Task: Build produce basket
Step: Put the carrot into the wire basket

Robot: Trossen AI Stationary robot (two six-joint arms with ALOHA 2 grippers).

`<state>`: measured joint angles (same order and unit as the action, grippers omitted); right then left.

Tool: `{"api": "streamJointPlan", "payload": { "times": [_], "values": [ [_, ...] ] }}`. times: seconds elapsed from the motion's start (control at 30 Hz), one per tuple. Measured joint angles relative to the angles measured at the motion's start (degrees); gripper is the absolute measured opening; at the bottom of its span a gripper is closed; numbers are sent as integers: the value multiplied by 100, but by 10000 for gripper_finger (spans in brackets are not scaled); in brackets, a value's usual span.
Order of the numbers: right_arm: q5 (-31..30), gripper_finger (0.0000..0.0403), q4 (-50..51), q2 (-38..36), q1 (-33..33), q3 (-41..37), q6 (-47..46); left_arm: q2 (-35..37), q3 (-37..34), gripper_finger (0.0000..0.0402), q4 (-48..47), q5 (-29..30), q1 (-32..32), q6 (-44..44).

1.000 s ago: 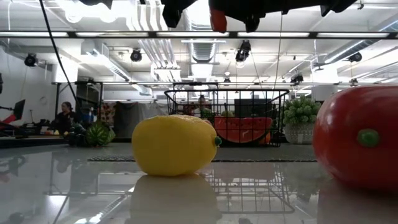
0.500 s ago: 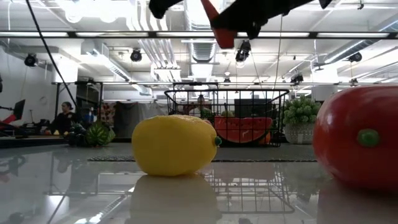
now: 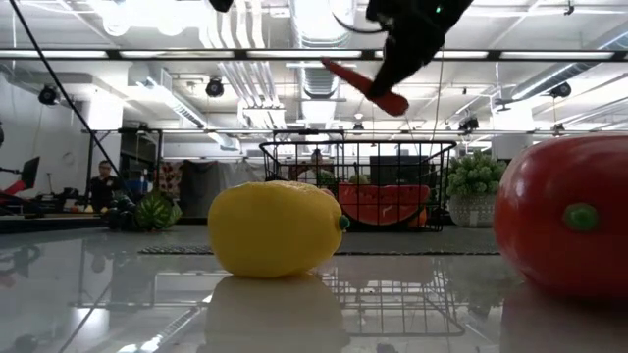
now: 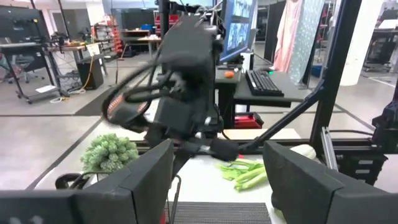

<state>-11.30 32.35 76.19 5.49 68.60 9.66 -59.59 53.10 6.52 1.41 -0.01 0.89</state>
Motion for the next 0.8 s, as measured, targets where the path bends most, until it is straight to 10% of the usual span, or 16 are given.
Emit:
{"api": "streamJointPlan", "payload": {
  "times": [0.43, 0.8],
  "values": [
    [1678, 40, 2244, 1575, 1122, 1515, 1044, 4, -11, 233, -8, 0, 0, 100],
    [1748, 39, 2474, 2451, 1394, 2025, 1474, 0, -22, 233, -15, 44, 0, 139]
  ]
}}
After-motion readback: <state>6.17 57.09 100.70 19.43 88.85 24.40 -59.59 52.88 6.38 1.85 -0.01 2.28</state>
